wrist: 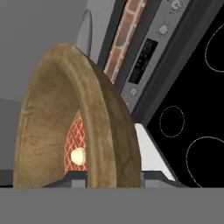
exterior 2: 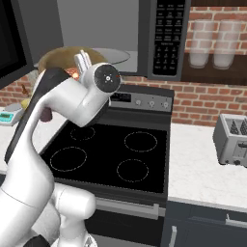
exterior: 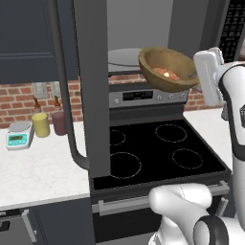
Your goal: Open the microwave, place the bowl with waffle inside the microwave, then close the microwave door and turn it on.
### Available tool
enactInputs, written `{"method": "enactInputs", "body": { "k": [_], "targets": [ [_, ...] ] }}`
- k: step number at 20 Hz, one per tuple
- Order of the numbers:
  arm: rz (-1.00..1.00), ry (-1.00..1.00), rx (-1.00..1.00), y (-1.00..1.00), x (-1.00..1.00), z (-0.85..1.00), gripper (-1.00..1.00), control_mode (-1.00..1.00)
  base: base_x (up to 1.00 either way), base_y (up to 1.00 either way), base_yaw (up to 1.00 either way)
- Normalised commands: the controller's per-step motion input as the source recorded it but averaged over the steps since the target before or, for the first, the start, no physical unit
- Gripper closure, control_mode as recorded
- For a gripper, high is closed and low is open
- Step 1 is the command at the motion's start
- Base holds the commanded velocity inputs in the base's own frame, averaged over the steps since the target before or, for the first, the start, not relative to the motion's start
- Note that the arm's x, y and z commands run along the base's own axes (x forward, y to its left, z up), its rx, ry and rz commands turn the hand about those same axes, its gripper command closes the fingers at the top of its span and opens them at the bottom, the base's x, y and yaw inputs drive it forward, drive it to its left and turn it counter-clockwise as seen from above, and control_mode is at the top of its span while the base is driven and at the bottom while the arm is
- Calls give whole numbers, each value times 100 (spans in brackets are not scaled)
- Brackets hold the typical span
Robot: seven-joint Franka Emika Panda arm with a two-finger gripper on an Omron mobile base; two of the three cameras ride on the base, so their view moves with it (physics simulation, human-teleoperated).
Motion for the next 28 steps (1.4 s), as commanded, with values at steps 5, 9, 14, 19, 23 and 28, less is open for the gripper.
{"method": "enactInputs", "body": {
  "k": [5,9,14,19,23,28],
  "targets": [
    [-12,1,-2,-1,47,53,100,-100,0,0,0],
    [-11,12,-3,0,54,22,100,-100,0,0,0],
    [-5,11,0,0,57,0,100,-100,0,0,0],
    [-3,3,0,1,56,1,100,-100,0,0,0],
    [-2,0,0,0,56,0,100,-100,0,0,0],
    [-3,0,0,1,59,0,100,-100,0,0,0]
  ]
}}
